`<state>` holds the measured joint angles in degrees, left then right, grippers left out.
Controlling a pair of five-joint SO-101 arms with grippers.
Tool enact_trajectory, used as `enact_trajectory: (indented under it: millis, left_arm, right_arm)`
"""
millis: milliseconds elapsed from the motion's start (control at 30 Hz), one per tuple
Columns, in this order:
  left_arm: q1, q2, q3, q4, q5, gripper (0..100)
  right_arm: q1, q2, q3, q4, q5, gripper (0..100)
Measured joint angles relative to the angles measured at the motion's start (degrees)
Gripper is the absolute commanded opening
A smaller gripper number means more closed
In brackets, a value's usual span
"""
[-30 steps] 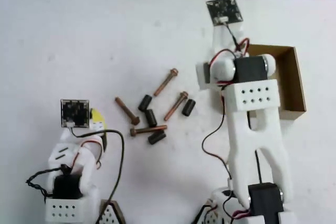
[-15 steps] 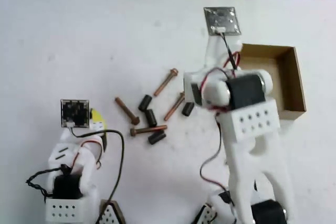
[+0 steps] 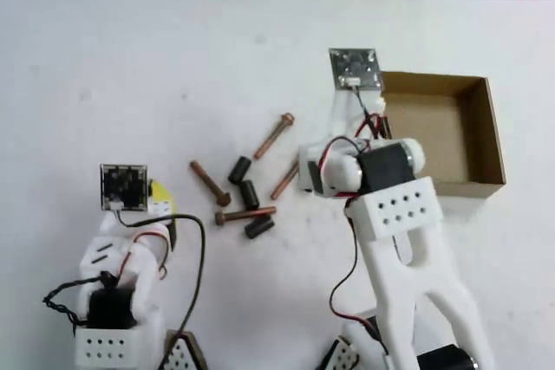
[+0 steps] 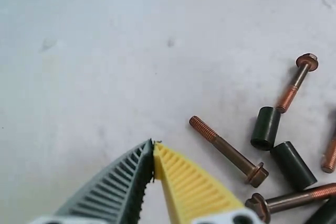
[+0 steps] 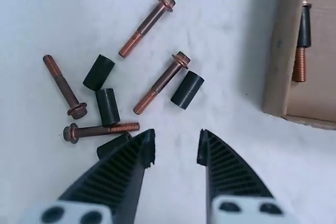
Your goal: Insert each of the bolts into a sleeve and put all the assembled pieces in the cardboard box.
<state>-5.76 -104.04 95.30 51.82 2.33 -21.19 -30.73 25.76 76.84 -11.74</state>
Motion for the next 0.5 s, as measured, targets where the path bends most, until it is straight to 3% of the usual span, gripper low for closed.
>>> enact_trajectory:
  millis: [267,500]
  left_arm:
    - [0.00,0.00,0.00,0.00,0.00,2]
    - [0.00,0.00,0.00,0.00,0.00,2]
  right_arm:
    - [0.09,0.09,12.13,-12.40,-5.80,12.5]
    - [0.00,0.09,12.84,-15.21,-12.31,12.6]
